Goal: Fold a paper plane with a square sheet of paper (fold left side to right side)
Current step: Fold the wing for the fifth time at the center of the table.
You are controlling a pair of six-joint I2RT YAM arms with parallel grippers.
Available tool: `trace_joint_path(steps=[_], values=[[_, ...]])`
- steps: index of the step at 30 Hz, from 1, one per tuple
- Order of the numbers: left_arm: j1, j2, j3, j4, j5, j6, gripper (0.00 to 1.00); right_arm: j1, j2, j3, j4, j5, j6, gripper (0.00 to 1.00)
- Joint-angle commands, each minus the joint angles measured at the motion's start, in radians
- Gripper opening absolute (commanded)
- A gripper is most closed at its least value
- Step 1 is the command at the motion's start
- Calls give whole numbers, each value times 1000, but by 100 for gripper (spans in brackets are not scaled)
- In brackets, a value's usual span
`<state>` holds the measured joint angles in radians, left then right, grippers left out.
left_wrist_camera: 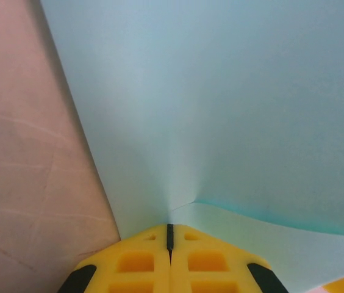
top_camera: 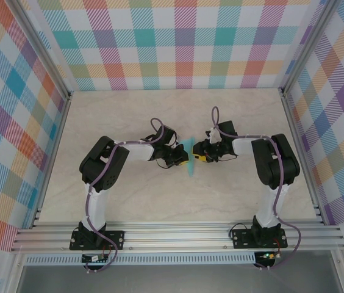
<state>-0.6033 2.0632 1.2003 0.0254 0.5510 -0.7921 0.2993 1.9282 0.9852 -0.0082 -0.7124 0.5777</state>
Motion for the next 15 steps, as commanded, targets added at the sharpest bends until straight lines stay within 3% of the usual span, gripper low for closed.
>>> trace_joint_path(steps=[1,15], values=[[11,10,-15,-49,-45,17,0,21,-29,-50,-6,-21,-25,38],[13,17,-15,-48,-42,13,0,32,-40,-117,42,-48,1,36]])
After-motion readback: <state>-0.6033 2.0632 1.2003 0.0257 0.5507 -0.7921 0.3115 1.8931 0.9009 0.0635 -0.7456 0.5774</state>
